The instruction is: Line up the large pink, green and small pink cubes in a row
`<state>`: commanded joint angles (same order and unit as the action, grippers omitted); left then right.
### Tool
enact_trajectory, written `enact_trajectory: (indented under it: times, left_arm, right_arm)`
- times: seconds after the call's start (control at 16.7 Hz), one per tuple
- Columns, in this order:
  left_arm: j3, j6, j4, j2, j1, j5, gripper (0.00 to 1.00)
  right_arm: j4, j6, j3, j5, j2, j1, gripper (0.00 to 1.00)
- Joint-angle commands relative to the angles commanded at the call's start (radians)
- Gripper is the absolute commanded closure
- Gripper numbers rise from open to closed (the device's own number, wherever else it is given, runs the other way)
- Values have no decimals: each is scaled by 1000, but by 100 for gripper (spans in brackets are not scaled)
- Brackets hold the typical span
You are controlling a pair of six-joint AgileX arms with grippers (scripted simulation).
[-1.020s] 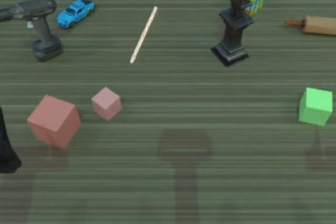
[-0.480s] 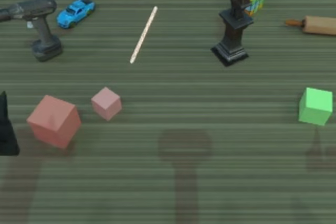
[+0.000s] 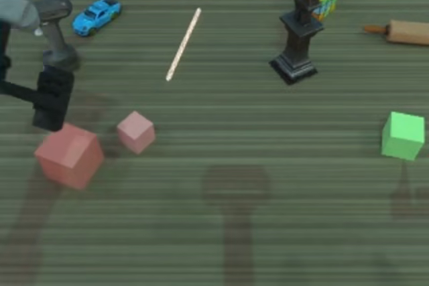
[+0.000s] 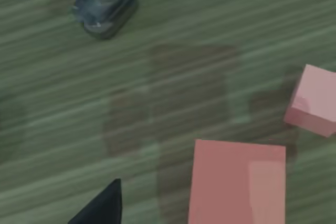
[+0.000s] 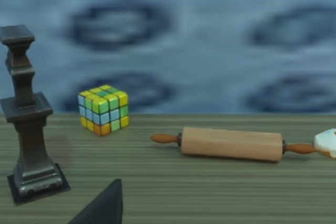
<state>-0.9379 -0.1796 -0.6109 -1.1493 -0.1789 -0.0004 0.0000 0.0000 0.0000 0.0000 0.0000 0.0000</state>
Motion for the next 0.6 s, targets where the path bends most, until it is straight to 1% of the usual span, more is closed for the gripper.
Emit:
enact_trajectory:
  times: [0.3, 0.6]
  left_arm:
    - [-394, -79, -273, -506, -79, 0, 0]
    - [-712, -138, -471, -882, -139, 2, 0]
  right_arm:
    - [0, 0, 0, 0, 0, 0, 0]
    - [0, 0, 0, 0, 0, 0, 0]
